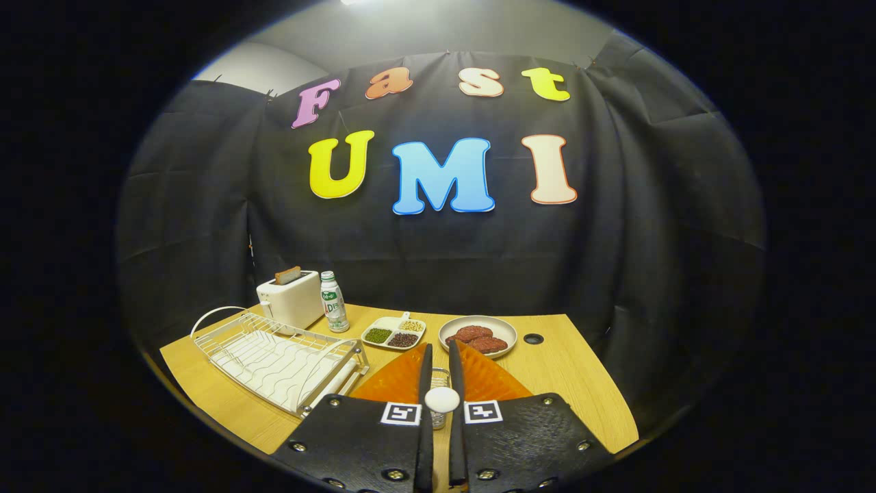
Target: Take the plate from the dish rack, then take the spoon from the basket and place it into the plate.
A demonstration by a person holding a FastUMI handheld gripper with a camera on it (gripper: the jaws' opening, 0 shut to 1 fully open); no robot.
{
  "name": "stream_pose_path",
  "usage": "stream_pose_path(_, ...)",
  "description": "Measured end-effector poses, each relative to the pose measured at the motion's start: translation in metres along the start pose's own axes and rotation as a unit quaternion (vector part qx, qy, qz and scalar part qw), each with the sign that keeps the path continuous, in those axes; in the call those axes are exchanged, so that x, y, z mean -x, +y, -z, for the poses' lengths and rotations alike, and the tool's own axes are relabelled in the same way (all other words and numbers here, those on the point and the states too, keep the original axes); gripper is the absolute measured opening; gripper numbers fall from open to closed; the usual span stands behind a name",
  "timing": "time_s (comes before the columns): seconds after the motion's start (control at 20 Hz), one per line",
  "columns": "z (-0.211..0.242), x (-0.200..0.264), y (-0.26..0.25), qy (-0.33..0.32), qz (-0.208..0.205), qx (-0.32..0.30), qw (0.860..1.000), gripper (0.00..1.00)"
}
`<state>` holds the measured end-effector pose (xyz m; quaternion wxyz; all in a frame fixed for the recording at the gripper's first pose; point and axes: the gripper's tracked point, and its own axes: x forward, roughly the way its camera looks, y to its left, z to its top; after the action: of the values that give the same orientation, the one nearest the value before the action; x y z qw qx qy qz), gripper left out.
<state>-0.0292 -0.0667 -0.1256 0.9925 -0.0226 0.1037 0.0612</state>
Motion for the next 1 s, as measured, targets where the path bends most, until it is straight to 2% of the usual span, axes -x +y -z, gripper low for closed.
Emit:
stream_pose_path(0.45,0.005,0.031,0.019,0.026,-0.005,0.015,1.0,0.09)
stream_pose_path(1.0,0.043,0.038,0.066,0.094,-0.051,0.038,0.994,0.09)
